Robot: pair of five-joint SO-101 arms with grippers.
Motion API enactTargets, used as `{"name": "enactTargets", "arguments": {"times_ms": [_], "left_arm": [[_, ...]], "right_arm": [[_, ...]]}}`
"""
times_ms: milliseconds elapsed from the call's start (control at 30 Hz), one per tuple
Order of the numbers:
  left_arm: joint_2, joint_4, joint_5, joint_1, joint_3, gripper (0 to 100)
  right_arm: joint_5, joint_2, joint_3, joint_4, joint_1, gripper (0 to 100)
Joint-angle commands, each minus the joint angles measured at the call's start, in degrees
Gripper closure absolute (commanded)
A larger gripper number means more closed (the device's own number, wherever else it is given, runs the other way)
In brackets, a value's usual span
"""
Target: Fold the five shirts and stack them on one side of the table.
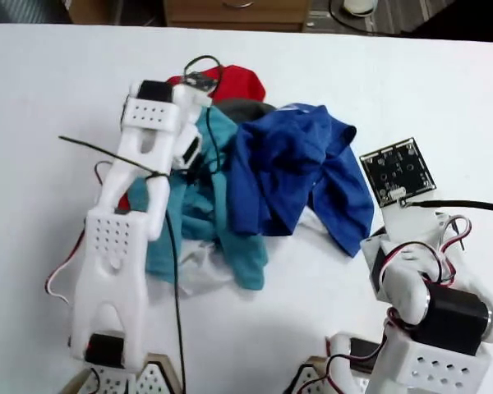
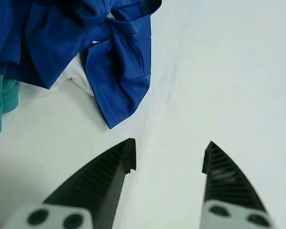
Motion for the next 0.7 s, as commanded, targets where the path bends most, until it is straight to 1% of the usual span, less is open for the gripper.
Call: {"name": "enactTargets", "arguments": {"times_ms": [0, 67, 133, 233, 367, 467, 667], "left_arm": [[2.3, 0.3, 1.3, -10.3, 0.0, 97], [1.7, 0.1, 2.1, -16.6, -0.7, 97], [1.4, 0.7, 2.0, -23.6, -4.2, 97], [0.1, 0.7, 2.0, -34.5, -11.0, 97], [-4.0, 0.7, 1.9, -47.0, -19.8, 97], [-8.6, 0.7, -0.3, -53.7, -26.3, 97], [-16.8, -0.9, -1.5, -62.2, -39.1, 97]], "right_arm": [[0.3, 0.9, -0.3, 0.2, 0.6, 76.3], [0.3, 0.9, -0.4, 0.2, 0.3, 76.3], [0.3, 0.9, -0.4, 0.2, 0.2, 76.3], [0.3, 0.9, -0.4, 0.1, 0.2, 76.3], [0.3, 0.9, -0.4, 0.0, 0.2, 76.3], [0.3, 0.9, -0.4, 0.0, 0.2, 76.3], [0.3, 0.9, -0.4, 0.0, 0.2, 76.3]]}}
